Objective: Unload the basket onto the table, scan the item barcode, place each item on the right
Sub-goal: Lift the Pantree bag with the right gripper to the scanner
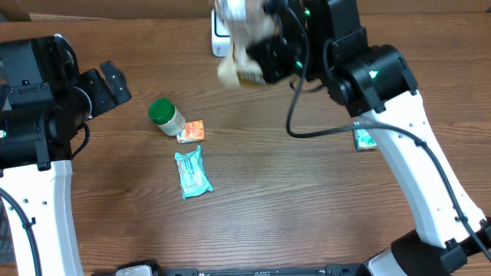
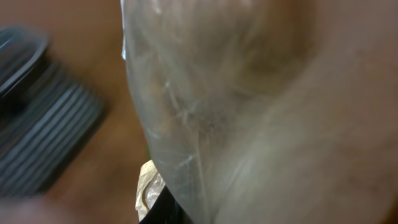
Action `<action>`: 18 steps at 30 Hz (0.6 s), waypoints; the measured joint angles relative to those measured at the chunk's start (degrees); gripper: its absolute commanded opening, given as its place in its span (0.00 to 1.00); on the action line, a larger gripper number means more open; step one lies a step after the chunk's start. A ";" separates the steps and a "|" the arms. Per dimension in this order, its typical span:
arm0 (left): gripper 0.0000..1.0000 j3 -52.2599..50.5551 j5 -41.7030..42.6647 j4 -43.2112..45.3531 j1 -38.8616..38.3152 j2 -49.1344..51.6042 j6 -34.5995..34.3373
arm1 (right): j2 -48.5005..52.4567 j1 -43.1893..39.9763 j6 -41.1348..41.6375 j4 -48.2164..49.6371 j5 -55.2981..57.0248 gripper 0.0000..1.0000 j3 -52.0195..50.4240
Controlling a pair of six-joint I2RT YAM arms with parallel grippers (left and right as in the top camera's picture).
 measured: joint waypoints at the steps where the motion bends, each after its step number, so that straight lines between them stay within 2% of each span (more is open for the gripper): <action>1: 1.00 0.00 0.00 0.00 0.00 0.00 0.00 | 0.37 1.16 -0.24 1.97 4.85 0.04 1.38; 5: 1.00 0.00 0.00 0.00 0.00 0.00 0.00 | 3.26 4.57 -4.04 9.68 22.97 0.04 3.02; 11: 1.00 0.00 0.00 0.00 0.00 0.00 0.00 | 16.94 6.19 -16.22 29.51 44.74 0.04 3.06; 15: 1.00 -0.02 -0.04 0.02 0.00 0.00 0.00 | 27.85 6.36 -29.57 44.74 55.89 0.04 2.99; 18: 1.00 -0.04 -0.15 0.00 0.00 0.00 0.00 | 35.26 6.36 -43.50 54.69 60.63 0.04 2.80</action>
